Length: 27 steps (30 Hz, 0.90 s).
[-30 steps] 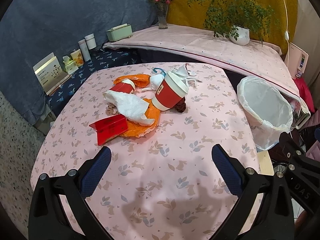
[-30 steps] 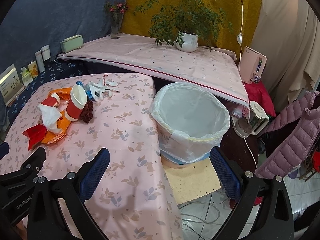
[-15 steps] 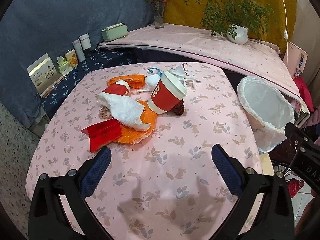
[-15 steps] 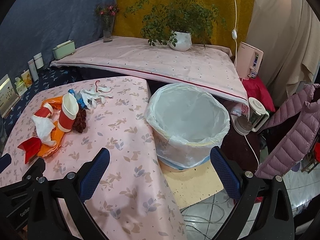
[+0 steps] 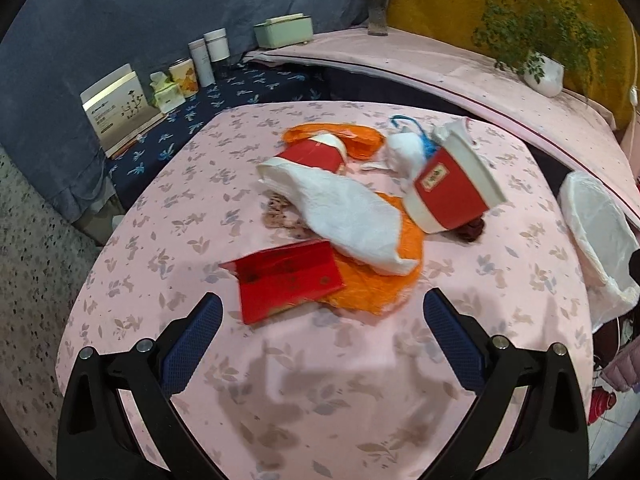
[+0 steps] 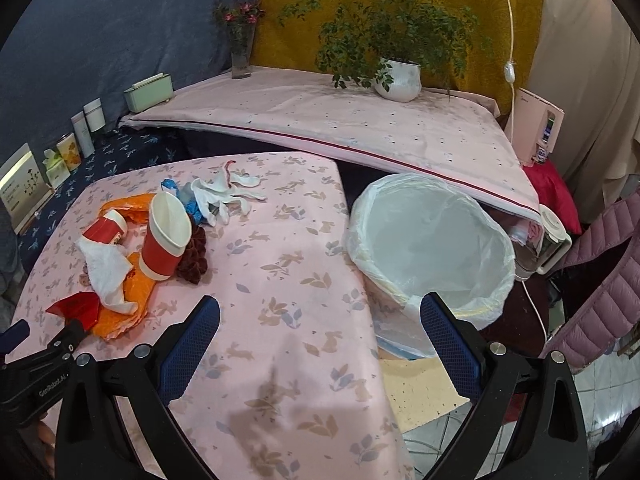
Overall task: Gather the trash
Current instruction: 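Grasp the red-and-white paper cup with the right tool while the left tool grasps the red packet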
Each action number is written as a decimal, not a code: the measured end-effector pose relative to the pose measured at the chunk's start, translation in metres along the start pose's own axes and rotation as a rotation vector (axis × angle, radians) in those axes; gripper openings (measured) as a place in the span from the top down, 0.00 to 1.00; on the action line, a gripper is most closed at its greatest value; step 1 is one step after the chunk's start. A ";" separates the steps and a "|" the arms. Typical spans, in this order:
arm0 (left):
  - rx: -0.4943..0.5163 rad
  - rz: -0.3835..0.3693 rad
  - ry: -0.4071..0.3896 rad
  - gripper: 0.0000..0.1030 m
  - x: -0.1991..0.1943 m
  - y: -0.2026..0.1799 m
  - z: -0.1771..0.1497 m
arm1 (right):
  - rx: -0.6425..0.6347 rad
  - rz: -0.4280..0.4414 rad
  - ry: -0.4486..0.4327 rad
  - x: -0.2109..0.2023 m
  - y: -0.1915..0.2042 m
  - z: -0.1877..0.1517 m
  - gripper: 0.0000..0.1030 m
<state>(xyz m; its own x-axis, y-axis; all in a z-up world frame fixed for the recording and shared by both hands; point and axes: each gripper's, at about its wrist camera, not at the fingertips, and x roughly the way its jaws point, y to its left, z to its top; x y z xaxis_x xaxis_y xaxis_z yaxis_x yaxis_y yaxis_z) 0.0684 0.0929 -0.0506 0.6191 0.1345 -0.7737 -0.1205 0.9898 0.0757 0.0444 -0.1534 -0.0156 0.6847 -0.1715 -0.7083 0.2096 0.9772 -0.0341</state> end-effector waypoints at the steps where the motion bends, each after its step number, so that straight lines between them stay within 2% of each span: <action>1: -0.011 0.015 0.003 0.07 0.005 0.009 0.003 | -0.007 0.010 0.002 0.003 0.007 0.003 0.07; 6: -0.040 0.015 0.026 0.07 0.029 0.043 0.012 | -0.050 0.055 0.003 0.017 0.042 0.016 0.07; 10: -0.024 -0.051 0.041 0.08 0.045 0.061 0.014 | -0.073 0.108 0.005 0.029 0.069 0.030 0.07; 13: -0.003 -0.092 0.055 0.15 0.057 0.068 0.013 | -0.104 0.136 0.005 0.039 0.089 0.039 0.11; 21: -0.007 -0.216 0.126 0.50 0.082 0.070 0.012 | -0.169 0.198 0.067 0.076 0.133 0.052 0.39; 22: -0.001 -0.221 0.129 0.59 0.082 0.069 0.011 | -0.178 0.199 0.077 0.080 0.136 0.051 0.42; 23: 0.001 -0.223 0.129 0.69 0.083 0.068 0.011 | -0.188 0.203 0.089 0.083 0.139 0.050 0.51; 24: 0.004 -0.226 0.131 0.73 0.083 0.068 0.011 | -0.198 0.207 0.102 0.087 0.142 0.048 0.61; 26: 0.001 -0.240 0.137 0.87 0.083 0.069 0.010 | -0.210 0.210 0.123 0.091 0.146 0.043 0.71; 27: -0.002 -0.243 0.138 0.89 0.082 0.069 0.010 | -0.213 0.216 0.131 0.092 0.146 0.041 0.79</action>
<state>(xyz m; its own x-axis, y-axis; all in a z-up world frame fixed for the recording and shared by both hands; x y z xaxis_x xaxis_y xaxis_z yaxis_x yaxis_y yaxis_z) 0.1183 0.1727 -0.1023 0.5188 -0.1148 -0.8471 0.0172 0.9921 -0.1240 0.1664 -0.0313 -0.0566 0.5993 0.0465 -0.7992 -0.0911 0.9958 -0.0104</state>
